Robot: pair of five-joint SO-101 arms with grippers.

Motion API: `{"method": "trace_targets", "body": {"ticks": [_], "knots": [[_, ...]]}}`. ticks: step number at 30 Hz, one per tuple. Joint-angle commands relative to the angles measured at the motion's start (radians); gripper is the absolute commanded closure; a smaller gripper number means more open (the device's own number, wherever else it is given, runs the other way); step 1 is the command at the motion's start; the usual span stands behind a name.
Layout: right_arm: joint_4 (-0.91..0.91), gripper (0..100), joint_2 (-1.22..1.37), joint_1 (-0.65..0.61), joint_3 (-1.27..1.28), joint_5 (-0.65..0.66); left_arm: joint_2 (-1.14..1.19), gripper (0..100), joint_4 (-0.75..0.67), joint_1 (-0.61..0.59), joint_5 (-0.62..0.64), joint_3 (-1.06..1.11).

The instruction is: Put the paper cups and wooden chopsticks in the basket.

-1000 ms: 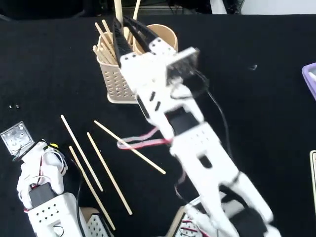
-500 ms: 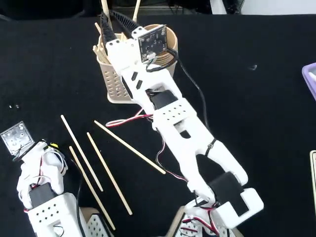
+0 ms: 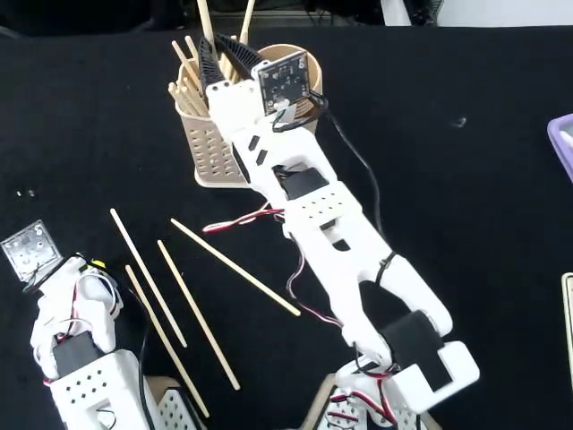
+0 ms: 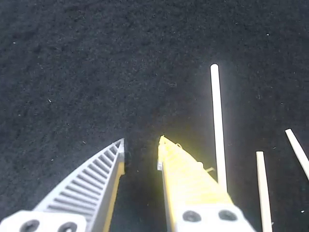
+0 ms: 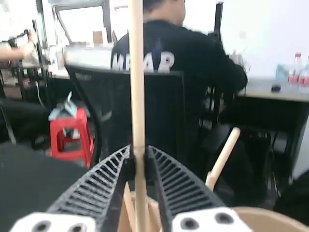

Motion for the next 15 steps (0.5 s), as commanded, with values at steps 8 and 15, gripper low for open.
{"method": "trace_targets", "body": {"ticks": [8, 15], "knots": [[0.206, 88.4, -0.186, 0.002, -0.059, -0.009, -0.009, 88, -0.005, 0.015, 0.003, -0.041], [0.649, 89.9, -0.509, -0.098, 0.045, -0.009, -0.009, 88, -0.005, 0.015, 0.003, -0.039]]}}
